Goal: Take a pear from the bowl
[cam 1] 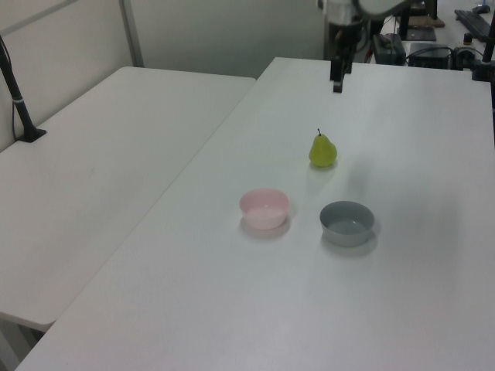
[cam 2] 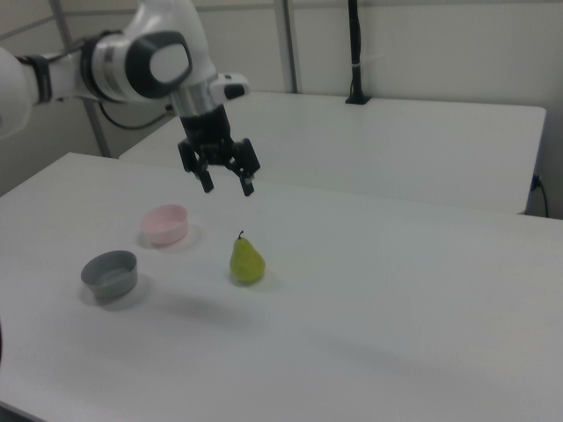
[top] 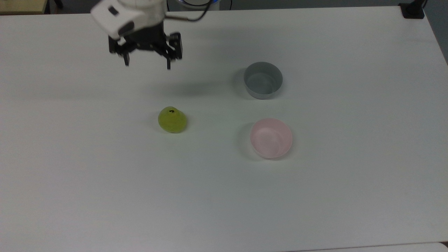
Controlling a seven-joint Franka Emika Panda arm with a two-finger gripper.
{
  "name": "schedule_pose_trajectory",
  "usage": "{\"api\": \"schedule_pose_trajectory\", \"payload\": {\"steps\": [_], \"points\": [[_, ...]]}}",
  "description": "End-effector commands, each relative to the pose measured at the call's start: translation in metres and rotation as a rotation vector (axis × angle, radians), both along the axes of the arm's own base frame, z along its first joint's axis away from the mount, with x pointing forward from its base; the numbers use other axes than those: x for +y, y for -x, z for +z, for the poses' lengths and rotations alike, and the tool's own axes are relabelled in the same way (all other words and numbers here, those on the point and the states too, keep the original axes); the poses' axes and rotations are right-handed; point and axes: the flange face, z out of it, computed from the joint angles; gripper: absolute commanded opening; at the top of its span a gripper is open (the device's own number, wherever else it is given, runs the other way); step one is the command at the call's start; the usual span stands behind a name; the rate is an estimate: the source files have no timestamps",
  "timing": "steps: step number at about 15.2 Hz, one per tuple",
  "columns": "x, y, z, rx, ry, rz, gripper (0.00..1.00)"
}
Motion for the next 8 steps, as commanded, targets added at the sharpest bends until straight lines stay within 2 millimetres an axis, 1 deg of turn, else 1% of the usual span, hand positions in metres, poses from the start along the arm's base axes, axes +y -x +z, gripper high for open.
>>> {"api": "schedule_pose_trajectory", "payload": {"steps": [1, 2, 4, 6, 8], "points": [[-0.009, 0.032, 0.033, 0.008, -0.043, -0.025, 1.00], [-0.008, 0.035, 0.036, 0.017, -0.047, -0.027, 1.00], [-0.005, 0.040, 0.035, 0.057, -0.050, -0.026, 1.00], [-0.011, 0.042, 0.038, 0.052, -0.051, -0.036, 1.00], [-0.013, 0.043, 0.040, 0.047, -0.052, -0.038, 1.00]]}}
